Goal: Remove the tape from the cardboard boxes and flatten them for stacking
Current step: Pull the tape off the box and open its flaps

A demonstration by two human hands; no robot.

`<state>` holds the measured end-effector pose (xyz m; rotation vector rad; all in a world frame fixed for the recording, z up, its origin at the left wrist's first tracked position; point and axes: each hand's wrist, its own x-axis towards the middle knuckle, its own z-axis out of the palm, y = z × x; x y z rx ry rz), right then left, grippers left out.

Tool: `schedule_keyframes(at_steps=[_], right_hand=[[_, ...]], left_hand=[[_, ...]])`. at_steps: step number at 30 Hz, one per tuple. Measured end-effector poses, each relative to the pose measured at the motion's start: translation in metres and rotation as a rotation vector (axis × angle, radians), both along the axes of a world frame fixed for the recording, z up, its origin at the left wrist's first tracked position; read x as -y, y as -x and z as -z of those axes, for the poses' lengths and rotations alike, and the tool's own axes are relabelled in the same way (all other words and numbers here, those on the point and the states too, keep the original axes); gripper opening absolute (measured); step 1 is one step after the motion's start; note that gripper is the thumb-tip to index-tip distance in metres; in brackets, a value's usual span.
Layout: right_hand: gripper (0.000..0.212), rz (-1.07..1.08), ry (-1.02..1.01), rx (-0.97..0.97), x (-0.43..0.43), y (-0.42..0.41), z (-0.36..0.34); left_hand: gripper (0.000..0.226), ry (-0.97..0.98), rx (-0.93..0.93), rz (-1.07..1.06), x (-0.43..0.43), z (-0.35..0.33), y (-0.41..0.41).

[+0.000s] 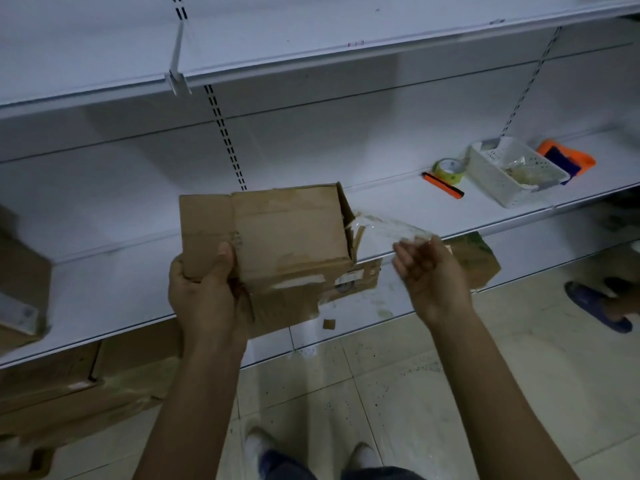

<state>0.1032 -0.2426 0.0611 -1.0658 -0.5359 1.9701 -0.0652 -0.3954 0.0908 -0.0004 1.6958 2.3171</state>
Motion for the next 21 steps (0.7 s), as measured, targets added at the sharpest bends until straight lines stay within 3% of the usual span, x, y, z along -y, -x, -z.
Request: schedule_keyframes(at_steps=[3,5,8,13,15,19,21], right_hand=[[0.080,-0.184,-0.058,-0.161,0.022,0.011,0.005],[0.098,-0.252,-0.131,-0.193,0.033,0.020,0.002],[0.104,-0.237,-0.166,-0.213,0.037,0.026,-0.001],[0.101,-0.247,0.050,-0.511,0.021,0.013,-0.009],[0.097,-0.288,-0.111,-0.380,0.016,0.010,-0.015],[0.087,-0.401,-0.542,0.113,0.033,0.025,-0.037],[0.062,-0.368,-0.767,0.238,0.041,0.029,-0.037]], left_hand=[[0.017,0.040,-0.011,0.042,-0.004,0.005,-0.005],[0.017,0.037,0.003,0.051,-0.004,0.007,-0.006],[0.018,0.015,-0.002,0.035,-0.002,0.004,-0.001],[0.014,-0.044,0.030,0.025,0.009,-0.009,0.012],[0.013,-0.073,0.040,0.040,0.011,-0.011,0.012],[0.014,-0.100,-0.030,0.084,0.009,-0.015,0.000],[0.015,-0.089,-0.074,0.104,0.007,-0.017,-0.004]])
